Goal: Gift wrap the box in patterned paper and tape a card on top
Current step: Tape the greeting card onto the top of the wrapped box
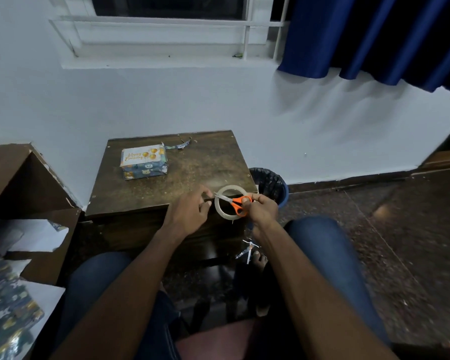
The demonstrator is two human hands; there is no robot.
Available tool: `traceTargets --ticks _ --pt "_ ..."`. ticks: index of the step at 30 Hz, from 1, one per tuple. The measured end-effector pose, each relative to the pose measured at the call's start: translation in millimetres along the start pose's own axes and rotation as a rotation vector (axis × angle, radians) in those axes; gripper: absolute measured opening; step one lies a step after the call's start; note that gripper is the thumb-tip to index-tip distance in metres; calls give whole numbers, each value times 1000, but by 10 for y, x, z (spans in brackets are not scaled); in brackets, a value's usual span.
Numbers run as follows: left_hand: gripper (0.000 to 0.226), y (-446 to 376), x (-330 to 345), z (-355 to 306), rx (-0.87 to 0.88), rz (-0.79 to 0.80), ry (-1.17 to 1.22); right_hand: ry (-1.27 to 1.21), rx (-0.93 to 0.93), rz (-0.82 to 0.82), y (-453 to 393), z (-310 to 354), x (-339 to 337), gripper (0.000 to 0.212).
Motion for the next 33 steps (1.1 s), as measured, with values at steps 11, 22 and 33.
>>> traceTargets --ticks 11,22,33 --pt "13 -110 -40 -12 7 -52 1 46 56 169 -162 -34 143 11" --pt "16 -54 -5 -96 133 -23 -218 361 125 245 -196 27 -129 24" --pt "17 99 46 40 28 -24 -231 342 154 267 -66 162 -241 17"
Point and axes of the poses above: each hand's wrist, its own y-axis away from the middle knuckle, its own x-axis out of the palm, z = x × y, the point moved 7 cm from there along -y, towards the middle knuckle, and after that the axes turned 12 degrees about -x, right-handed, at the moved point
